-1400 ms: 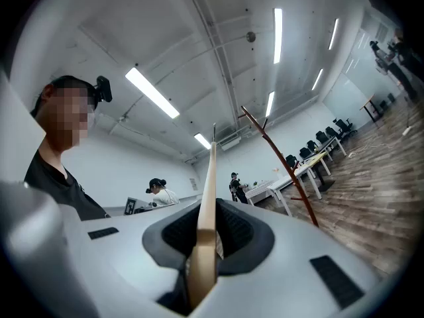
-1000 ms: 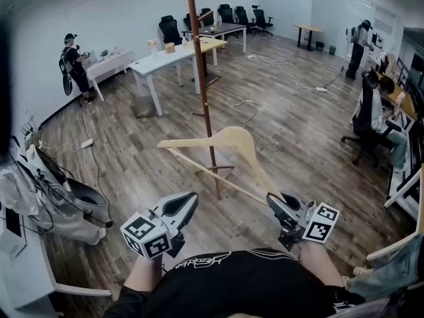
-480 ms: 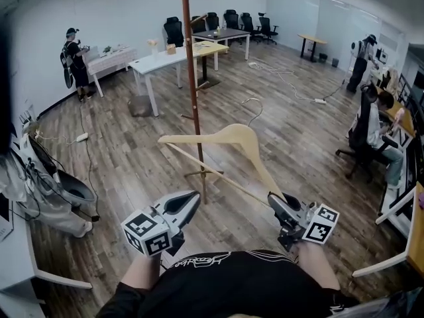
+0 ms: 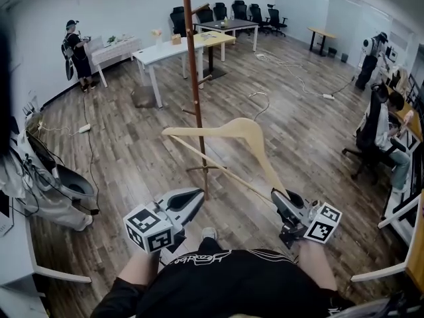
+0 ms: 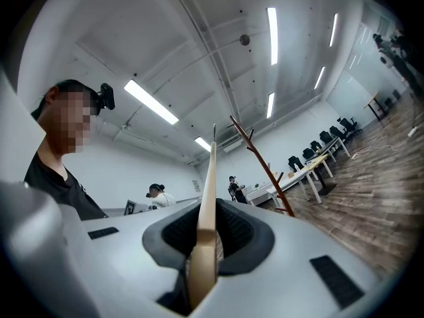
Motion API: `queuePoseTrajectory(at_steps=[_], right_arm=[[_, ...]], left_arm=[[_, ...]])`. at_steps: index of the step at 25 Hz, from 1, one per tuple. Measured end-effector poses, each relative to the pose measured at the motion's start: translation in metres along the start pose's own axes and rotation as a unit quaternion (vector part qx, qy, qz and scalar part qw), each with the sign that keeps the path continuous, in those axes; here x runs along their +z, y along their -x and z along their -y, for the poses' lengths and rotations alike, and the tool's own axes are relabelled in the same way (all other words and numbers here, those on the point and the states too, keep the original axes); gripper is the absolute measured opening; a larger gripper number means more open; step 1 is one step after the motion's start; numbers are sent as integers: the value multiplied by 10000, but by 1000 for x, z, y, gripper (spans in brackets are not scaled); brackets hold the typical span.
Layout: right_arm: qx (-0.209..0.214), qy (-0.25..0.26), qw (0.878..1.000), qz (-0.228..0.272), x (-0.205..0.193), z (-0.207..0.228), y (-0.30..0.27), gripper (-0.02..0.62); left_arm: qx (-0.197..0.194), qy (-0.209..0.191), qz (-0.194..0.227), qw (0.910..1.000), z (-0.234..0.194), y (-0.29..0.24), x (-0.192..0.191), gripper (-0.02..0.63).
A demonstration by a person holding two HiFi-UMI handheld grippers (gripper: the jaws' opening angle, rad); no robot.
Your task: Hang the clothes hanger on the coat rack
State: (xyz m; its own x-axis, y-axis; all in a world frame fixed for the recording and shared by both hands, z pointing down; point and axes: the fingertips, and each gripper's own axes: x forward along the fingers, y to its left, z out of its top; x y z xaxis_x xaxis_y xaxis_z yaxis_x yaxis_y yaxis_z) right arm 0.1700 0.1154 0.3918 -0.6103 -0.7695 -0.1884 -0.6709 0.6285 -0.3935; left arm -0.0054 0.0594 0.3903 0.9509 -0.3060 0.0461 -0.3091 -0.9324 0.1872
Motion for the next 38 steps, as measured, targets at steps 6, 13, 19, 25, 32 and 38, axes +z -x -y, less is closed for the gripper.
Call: queuePoseTrajectory(at_steps=[6, 13, 19, 25, 32, 38], right_arm=[[-40, -25, 10000, -59, 1, 56, -49, 77], [-79, -54, 9998, -147, 22, 135, -137, 77], [80, 19, 9998, -162, 39, 190, -221, 77], [187, 151, 9997, -95, 56, 226, -273, 77], [285, 156, 9993, -202, 64, 253, -308, 77], [521, 187, 9980, -297, 81, 279, -334, 77]], left_arm=[[-54, 99, 25, 9999, -73, -37, 3, 6], [-78, 237, 50, 9997, -182, -84, 28, 6], [-13, 126, 155, 9998, -272, -102, 58, 6], [118, 128, 223, 9996, -333, -113, 69, 7], [153, 255, 180, 9994, -369, -132, 64, 8], [423, 273, 289, 9983, -396, -145, 77, 6]])
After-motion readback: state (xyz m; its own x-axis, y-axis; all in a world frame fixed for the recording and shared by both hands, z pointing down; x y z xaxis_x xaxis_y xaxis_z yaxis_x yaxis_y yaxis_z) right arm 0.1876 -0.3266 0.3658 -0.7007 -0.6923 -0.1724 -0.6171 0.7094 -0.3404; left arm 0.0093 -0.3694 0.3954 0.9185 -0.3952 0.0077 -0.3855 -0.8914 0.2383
